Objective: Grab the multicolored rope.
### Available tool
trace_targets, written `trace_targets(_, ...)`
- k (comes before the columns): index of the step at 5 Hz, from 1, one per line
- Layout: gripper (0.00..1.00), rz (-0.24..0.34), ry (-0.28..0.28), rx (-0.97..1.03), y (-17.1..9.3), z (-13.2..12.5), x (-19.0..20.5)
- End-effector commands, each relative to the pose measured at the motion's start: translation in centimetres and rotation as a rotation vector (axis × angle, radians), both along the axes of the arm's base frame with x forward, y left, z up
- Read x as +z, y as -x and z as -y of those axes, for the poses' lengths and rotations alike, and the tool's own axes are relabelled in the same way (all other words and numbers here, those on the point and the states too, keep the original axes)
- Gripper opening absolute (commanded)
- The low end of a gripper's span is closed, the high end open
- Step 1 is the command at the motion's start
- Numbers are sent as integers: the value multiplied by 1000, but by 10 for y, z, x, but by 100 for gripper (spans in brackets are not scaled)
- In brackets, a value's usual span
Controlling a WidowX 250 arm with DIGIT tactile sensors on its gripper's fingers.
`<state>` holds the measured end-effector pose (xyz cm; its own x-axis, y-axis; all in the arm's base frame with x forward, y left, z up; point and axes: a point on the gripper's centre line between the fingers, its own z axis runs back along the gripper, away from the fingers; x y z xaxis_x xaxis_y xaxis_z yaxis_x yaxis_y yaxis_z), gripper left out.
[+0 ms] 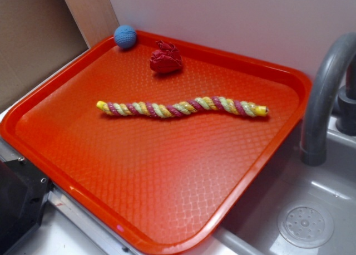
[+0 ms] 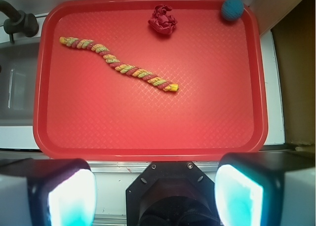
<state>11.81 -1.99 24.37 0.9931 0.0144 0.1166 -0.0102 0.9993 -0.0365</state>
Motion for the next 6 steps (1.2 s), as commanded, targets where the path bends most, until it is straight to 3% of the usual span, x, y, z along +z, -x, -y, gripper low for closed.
trace_targets(1, 100, 0, 0, 0, 0, 0, 0)
trace_targets(3, 100, 198, -115, -461, -52, 19, -20)
trace_targets(4, 100, 245, -98, -644, -70, 30, -39)
trace_targets(5, 100, 212, -147, -762, -97, 44, -80)
trace_targets(6, 100, 185, -56, -812, -114, 48, -113)
